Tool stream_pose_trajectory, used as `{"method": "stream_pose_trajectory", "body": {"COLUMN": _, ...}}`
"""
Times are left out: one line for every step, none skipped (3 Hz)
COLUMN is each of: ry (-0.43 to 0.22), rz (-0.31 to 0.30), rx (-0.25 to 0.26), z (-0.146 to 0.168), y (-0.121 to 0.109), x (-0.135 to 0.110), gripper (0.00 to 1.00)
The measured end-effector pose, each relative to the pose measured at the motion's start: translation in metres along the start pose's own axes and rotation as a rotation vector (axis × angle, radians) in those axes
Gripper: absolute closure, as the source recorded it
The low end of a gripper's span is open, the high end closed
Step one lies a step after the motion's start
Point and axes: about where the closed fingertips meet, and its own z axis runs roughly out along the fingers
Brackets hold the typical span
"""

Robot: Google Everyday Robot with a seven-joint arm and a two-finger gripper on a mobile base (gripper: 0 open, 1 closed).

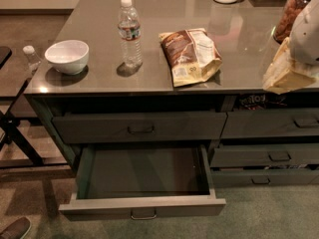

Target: Close middle drawer

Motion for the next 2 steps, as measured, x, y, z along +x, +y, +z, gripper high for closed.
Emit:
{"method": "stream_pose_trajectory", "body": {"ry": -0.004, "rz": 0.022, "rx": -0.017, "z": 0.013, "y": 0.01, "x": 0.007, "gripper": 1.0}}
{"method": "stream_pose_trajectory", "body": {"ry": 0.013, "rz": 0.052, "rx": -0.044, "z": 0.045, "y": 0.035, "x": 0.022, "gripper": 1.0}}
